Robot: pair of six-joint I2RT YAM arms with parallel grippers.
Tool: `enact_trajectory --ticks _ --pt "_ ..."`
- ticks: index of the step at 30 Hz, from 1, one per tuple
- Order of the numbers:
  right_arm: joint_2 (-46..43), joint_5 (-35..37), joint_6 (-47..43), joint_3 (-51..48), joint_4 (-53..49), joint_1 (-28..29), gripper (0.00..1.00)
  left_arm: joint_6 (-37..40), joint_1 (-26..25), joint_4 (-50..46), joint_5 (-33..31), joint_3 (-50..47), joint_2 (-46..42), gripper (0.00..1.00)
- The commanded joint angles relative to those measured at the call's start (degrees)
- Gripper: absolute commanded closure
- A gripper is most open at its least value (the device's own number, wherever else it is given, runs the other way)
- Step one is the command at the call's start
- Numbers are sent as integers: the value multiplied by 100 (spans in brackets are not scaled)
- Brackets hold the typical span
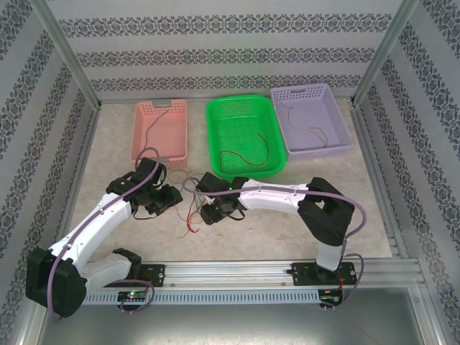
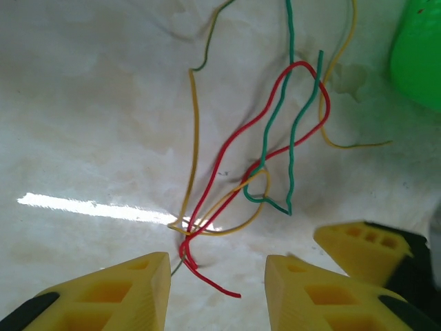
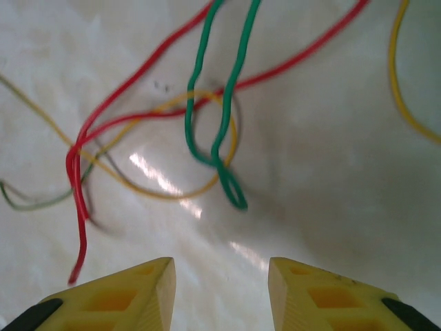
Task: Untangle the cables
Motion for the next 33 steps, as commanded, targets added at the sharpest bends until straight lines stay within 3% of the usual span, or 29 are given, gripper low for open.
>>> enact_trajectory --ticks 1,6,11,15,21,27,33 --pt "299 294 -139 415 171 59 59 -122 -125 -59 152 -6 -166 59" --pt "710 298 -102 739 114 76 61 -198 -353 -234 252 96 -261 60" --pt "803 275 -120 808 -48 76 81 -394 -927 -271 -37 306 -219 64" --pt "471 144 -200 532 -79 50 100 -772 -1434 224 -226 204 31 64" --pt "-9 -745 -385 211 -121 -143 100 -1560 -1802 1399 -570 -332 407 73" --pt "-287 -1861 -476 82 -319 -556 100 -1447 -1998 1984 -730 -616 880 84" --pt "-384 -2503 -700 206 -661 -892 100 -749 -2458 1831 -928 -328 1317 64"
